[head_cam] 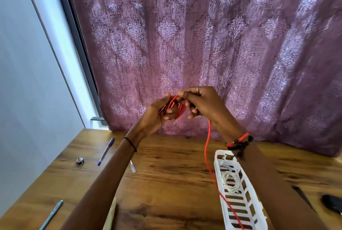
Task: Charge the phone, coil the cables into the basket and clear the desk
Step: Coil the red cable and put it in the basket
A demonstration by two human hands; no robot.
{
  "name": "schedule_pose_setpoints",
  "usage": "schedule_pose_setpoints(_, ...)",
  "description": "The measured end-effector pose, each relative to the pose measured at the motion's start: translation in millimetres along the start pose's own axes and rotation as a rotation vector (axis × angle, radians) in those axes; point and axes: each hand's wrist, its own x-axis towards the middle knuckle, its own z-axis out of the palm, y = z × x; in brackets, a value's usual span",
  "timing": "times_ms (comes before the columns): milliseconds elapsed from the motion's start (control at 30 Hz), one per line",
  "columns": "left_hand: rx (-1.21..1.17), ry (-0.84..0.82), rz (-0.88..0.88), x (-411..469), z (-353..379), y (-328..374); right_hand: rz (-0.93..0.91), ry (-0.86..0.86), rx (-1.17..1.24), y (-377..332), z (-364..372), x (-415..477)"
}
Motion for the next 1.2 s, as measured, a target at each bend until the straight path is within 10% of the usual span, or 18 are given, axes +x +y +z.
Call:
schedule_pose_setpoints(533, -0.234, -0.155, -0.045, -13.9, 3.1, 12.8, -0.035, 0.123, 0.310, -2.2, 7.1, 2.7)
schedule_pose_setpoints(1200, -0.748, 0.092, 0.088, -3.3, 4.4, 14.9, 0.122, 0.333, 0.645, 42.3, 46.4, -7.2)
